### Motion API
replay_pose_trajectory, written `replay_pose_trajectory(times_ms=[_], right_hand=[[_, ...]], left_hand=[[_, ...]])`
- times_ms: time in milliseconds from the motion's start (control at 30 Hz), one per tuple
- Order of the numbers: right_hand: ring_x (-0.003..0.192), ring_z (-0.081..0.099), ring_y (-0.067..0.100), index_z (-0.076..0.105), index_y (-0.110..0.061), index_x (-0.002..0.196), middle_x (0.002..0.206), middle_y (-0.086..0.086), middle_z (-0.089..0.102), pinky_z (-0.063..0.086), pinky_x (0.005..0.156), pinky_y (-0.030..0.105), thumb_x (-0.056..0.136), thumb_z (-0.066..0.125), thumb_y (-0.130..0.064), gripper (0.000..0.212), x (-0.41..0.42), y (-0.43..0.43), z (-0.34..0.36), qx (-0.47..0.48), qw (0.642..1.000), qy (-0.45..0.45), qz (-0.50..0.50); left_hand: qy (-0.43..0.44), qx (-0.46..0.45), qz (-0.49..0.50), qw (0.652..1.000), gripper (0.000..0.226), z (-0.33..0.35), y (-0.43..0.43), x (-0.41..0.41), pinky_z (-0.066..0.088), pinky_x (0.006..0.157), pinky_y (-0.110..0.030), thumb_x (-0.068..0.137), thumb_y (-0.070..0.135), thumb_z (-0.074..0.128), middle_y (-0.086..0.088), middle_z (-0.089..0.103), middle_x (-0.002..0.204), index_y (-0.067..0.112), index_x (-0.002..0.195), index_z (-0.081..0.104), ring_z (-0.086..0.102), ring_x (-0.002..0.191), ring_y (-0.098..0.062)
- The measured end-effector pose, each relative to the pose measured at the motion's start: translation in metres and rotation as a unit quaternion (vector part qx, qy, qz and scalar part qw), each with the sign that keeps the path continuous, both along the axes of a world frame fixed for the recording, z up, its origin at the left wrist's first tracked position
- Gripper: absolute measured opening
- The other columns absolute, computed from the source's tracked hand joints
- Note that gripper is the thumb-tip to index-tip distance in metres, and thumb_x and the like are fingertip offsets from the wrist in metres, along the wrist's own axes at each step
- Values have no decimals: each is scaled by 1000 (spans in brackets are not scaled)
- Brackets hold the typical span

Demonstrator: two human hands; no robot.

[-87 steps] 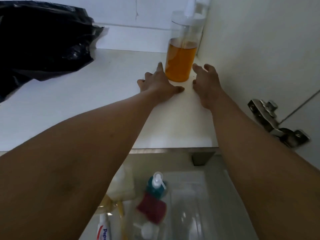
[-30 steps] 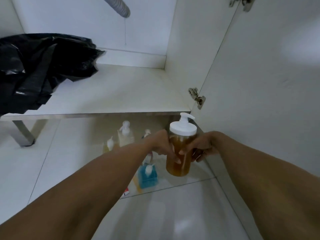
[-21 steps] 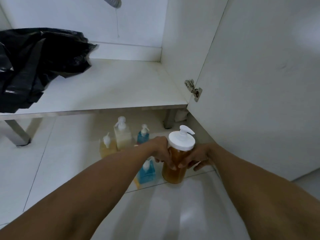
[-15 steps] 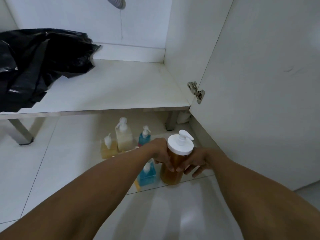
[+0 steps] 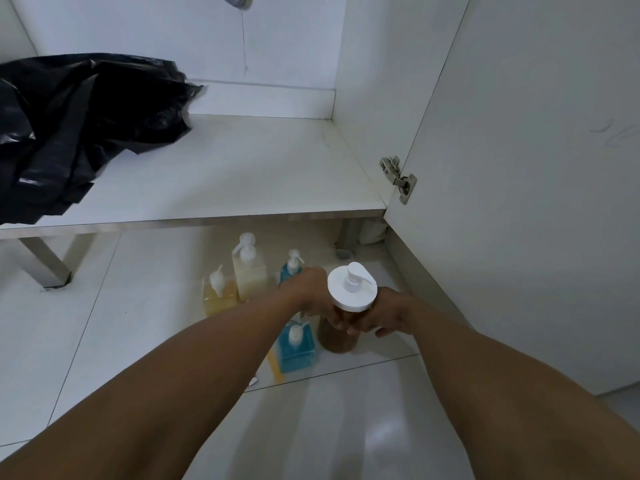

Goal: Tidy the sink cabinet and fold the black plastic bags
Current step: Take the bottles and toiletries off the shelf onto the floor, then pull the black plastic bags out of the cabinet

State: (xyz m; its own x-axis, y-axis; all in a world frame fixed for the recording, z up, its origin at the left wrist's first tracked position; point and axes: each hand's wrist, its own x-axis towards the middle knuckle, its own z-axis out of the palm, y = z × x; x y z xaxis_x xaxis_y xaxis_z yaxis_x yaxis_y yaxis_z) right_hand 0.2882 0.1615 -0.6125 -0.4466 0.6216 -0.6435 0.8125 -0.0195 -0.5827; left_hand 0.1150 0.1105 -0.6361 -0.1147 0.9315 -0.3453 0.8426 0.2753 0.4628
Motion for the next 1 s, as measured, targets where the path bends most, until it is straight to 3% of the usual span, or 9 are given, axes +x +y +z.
replay_pose_trajectory(times_ms=[233, 400, 467, 633, 700, 767, 833, 900, 1000], right_hand=[[108, 61, 17, 47, -25, 140, 129, -4, 61, 55, 95, 44, 72, 82, 1, 80, 1, 21, 23, -15, 996, -52, 64], [121, 58, 32, 34, -14, 151, 145, 7, 50, 53, 98, 48, 85, 63, 13, 77, -24, 49, 91, 44, 993, -70, 86], [119, 60, 34, 43, -13, 145, 140, 10, 54, 53, 96, 44, 86, 63, 10, 66, -44, 55, 118, 95, 991, -44, 87], [83, 65, 23, 49, -9, 134, 101, 9, 64, 51, 75, 37, 96, 48, 5, 40, -110, 59, 169, 99, 990, 84, 60], [84, 65, 21, 51, -8, 134, 95, 5, 63, 50, 74, 33, 98, 47, 2, 37, -140, 51, 186, 120, 985, 95, 82], [94, 66, 28, 50, -7, 136, 94, 5, 63, 51, 73, 32, 96, 49, 5, 41, -173, 45, 199, 144, 976, 120, 112], [98, 64, 29, 48, -8, 139, 98, 7, 63, 52, 73, 33, 95, 52, 2, 45, -205, 36, 207, 172, 966, 129, 143], [86, 64, 22, 46, -7, 140, 97, 7, 62, 55, 68, 24, 93, 57, 4, 50, -237, 25, 205, 229, 945, 131, 195], [69, 55, 10, 52, -2, 135, 87, -3, 55, 44, 55, 16, 89, 65, 3, 48, -283, 7, 187, 252, 926, 178, 220]], left_hand=[[18, -50, -7, 999, 49, 17, 0, -3, 55, 68, -28, 59, 43, 94, 1, 65, 71, 14, 72, 57, 65, 71, -18], [56, -65, 13, 996, 47, 65, 7, -30, 57, 73, -30, 70, 34, 90, -9, 72, 101, 6, 93, 61, 69, 81, -23], [60, -17, 44, 997, 59, 98, 9, -51, 61, 72, -32, 72, 37, 89, -11, 71, 106, 6, 114, 62, 73, 81, -23], [74, 63, 128, 987, 73, 185, -5, -116, 62, 74, -38, 74, 42, 87, -10, 67, 99, 5, 128, 56, 73, 74, -20], [87, 81, 164, 979, 72, 211, -19, -144, 62, 73, -38, 75, 44, 86, -11, 67, 99, 6, 128, 55, 73, 76, -20], [97, 97, 199, 970, 67, 230, -34, -174, 62, 72, -37, 75, 47, 84, -12, 72, 95, 6, 122, 58, 73, 76, -21], [104, 125, 235, 958, 52, 240, -51, -202, 61, 69, -35, 76, 50, 82, -12, 73, 75, 7, 97, 64, 70, 68, -23], [105, 168, 266, 944, 47, 236, -68, -228, 56, 62, -31, 76, 48, 81, -7, 66, 57, 7, 68, 61, 63, 56, -23], [111, 187, 310, 925, 48, 208, -95, -268, 53, 62, -32, 75, 50, 81, -4, 62, 61, 8, 63, 59, 59, 57, -19]])
